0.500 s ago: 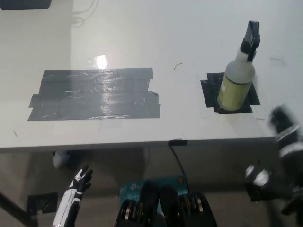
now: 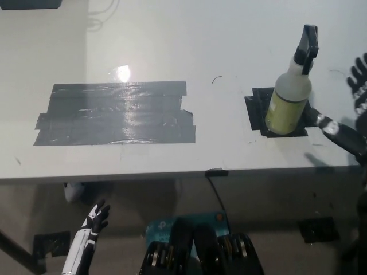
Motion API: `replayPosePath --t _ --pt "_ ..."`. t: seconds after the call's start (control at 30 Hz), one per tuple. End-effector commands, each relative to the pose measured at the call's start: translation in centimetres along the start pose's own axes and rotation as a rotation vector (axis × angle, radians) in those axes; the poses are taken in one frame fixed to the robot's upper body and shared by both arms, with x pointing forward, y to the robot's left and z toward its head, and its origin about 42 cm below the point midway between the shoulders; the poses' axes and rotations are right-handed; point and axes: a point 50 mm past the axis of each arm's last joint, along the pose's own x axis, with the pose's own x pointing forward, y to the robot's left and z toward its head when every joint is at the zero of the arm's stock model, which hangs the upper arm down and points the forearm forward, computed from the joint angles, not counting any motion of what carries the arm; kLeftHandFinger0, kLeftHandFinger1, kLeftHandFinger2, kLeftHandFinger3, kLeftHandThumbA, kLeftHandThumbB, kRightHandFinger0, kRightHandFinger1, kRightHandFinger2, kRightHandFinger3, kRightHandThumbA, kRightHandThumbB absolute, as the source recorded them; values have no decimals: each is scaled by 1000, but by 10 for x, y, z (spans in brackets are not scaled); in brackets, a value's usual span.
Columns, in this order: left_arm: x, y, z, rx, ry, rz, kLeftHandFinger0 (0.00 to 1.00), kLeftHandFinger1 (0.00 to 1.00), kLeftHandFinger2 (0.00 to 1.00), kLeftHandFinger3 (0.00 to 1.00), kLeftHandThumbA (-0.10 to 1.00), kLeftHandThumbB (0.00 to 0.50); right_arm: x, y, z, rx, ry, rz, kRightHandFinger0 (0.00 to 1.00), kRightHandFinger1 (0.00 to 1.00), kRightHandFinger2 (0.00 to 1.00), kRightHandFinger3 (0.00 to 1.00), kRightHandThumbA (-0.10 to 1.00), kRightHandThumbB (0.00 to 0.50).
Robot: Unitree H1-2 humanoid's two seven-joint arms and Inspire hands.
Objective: A spray bottle is kept on the black marked spot on the table infront of the robot and the robot extends its right arm to pick it up and hands it to a person
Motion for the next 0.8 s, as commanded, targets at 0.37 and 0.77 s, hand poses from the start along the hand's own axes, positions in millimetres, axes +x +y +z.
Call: replayPosePath --t 0.37,0.77 --pt "9 4 10 12 -59 -6 1000 1000 1000 1000 1000 312 86 17 -29 -86 143 14 1000 1000 1000 1000 973 382" --pt "8 4 12 14 -61 -23 1000 1000 1000 1000 1000 322 90 25 -53 -245 218 50 1000 1000 1000 1000 965 479"
